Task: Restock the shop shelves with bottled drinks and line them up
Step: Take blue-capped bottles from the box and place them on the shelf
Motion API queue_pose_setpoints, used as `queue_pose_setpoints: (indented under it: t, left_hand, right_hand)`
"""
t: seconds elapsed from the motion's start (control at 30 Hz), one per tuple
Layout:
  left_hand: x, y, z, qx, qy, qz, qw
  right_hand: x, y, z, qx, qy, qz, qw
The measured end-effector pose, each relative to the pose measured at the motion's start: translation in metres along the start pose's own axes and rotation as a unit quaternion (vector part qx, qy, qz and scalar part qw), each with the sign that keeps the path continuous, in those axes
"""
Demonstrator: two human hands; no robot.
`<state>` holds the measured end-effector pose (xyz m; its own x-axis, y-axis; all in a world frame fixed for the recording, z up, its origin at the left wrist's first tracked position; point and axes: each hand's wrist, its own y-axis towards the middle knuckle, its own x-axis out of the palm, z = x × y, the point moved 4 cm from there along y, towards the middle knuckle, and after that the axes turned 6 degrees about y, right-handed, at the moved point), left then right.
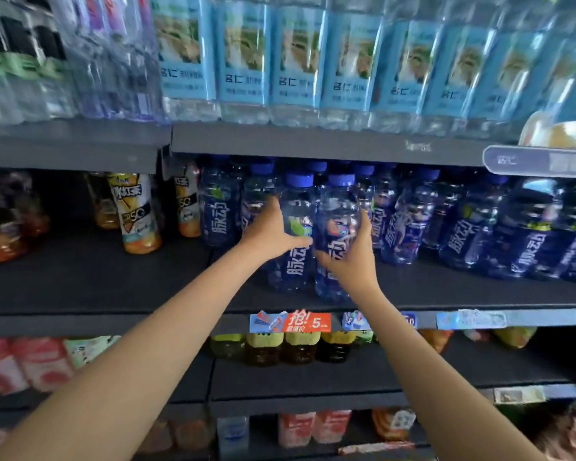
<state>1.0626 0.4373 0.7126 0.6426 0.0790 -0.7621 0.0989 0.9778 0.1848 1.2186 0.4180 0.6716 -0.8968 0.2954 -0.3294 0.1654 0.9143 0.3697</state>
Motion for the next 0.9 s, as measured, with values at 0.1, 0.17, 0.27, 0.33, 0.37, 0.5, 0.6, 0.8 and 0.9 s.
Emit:
queue_pose_setpoints:
  t: [0.1, 0.17, 0.27, 0.33, 0.37, 0.5, 0.6, 0.8, 0.9]
  left_hand:
    - [0.018, -0.01, -0.003, -0.041, 0.024, -0.02, 0.999]
    - [0.022, -0.015, 0.0, -0.075, 0.032, -0.011, 0.997]
    - [0.031, -0.016, 0.018, -0.082, 0.03, -0.016, 0.996]
    - [0.044, -0.015, 0.034, -0.08, 0.026, -0.033, 0.996]
    - [0.051, -0.015, 0.042, -0.075, 0.023, -0.039, 0.996]
    - [0.08, -0.004, 0.072, -0.067, -0.007, -0.045, 0.997]
    - [0.092, 0.004, 0.083, -0.07, -0.001, -0.024, 0.997]
    - [0.101, 0.011, 0.073, -0.108, 0.069, 0.034, 0.991]
    - [0.113, 0.008, 0.064, -0.125, 0.078, 0.075, 0.986]
  right_hand:
    - [-0.013, 0.009, 0.028, 0.064, -0.062, -0.042, 0.995]
    - [-0.024, 0.014, 0.035, 0.059, -0.125, -0.055, 0.989]
    - [-0.048, 0.02, 0.044, 0.055, -0.165, -0.014, 0.985]
    - [-0.068, 0.027, 0.049, 0.072, -0.175, 0.006, 0.982]
    - [-0.077, 0.033, 0.053, 0.079, -0.183, -0.001, 0.98]
    - [-0.098, 0.049, 0.072, 0.084, -0.21, -0.088, 0.97]
    - [-0.101, 0.049, 0.082, 0.071, -0.213, -0.071, 0.972]
    - [-0.103, 0.058, 0.073, 0.084, -0.161, 0.002, 0.983]
    - [-0.105, 0.05, 0.045, -0.016, -0.111, 0.063, 0.992]
